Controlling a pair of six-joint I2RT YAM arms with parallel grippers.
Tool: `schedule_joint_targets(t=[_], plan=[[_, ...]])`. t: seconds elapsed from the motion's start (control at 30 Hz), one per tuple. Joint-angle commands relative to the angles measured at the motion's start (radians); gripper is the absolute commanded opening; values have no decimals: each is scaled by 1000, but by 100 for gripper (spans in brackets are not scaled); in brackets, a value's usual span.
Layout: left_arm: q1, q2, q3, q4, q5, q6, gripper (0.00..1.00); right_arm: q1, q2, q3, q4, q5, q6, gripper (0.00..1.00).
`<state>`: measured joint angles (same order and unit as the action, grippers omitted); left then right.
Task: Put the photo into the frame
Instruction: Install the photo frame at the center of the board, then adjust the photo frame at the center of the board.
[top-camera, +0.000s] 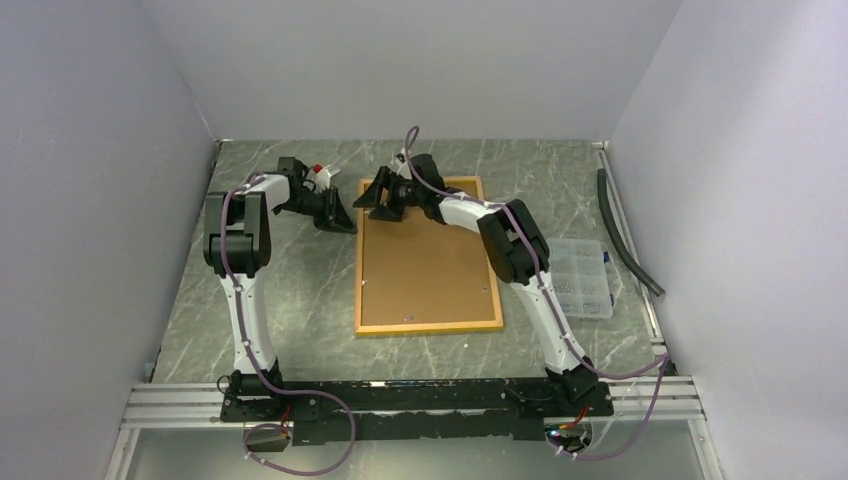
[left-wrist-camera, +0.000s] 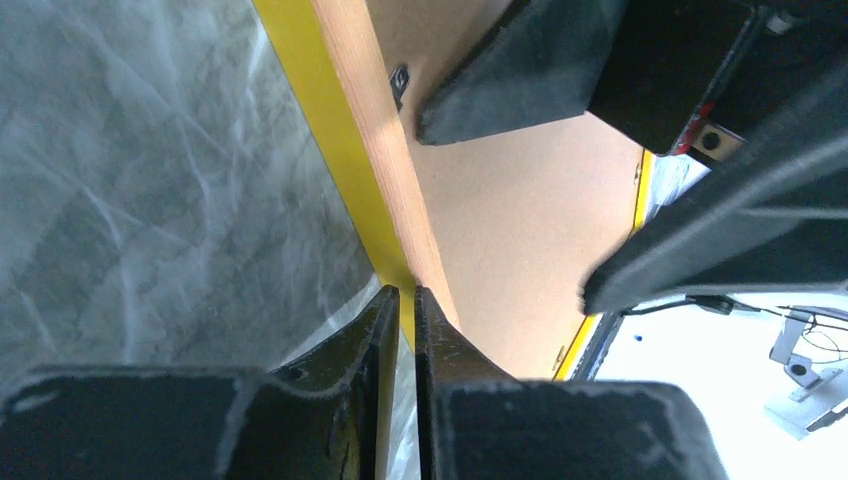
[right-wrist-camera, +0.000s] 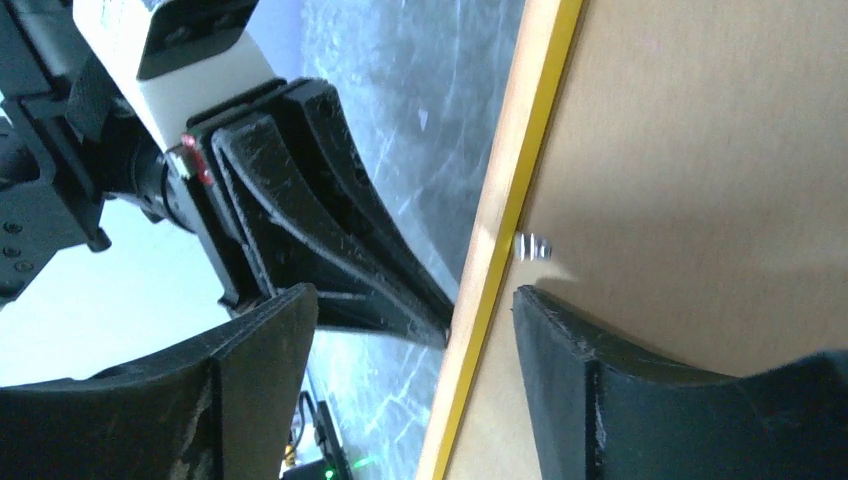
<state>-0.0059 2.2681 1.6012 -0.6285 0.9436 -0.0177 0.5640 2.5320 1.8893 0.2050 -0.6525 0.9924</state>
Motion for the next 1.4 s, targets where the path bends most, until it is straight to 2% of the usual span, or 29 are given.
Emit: schedule_joint_targets(t=[0.0,0.1,0.27,0.5,0.67,0.97,1.17,1.37], plan=[[3,-42,-46,-48,-91,72,17,-16,-195,-124,67,-27,-18,79],[4,-74,-70,-77,-117,119,19,-82,-339,-269,48,-7,-57,85],[0,-154,-136,-130,-191,250,23,-244,-560,-444,-128,122,-169,99],[-74,-270,-310,-127,-311,373,25,-428,-671,-548,-363,387,-300,100],[-154,-331,-410,-110,-388,419,26,-476,-606,-539,-393,372,-310,100],[-266,-387,-456,-92,-418,412,26,-439,-447,-459,-353,257,-262,100],[-373,-381,-465,-76,-392,382,27,-354,-321,-286,-390,213,-250,100],[-480,-327,-409,-83,-313,336,28,-204,-163,-13,-459,102,-247,100]])
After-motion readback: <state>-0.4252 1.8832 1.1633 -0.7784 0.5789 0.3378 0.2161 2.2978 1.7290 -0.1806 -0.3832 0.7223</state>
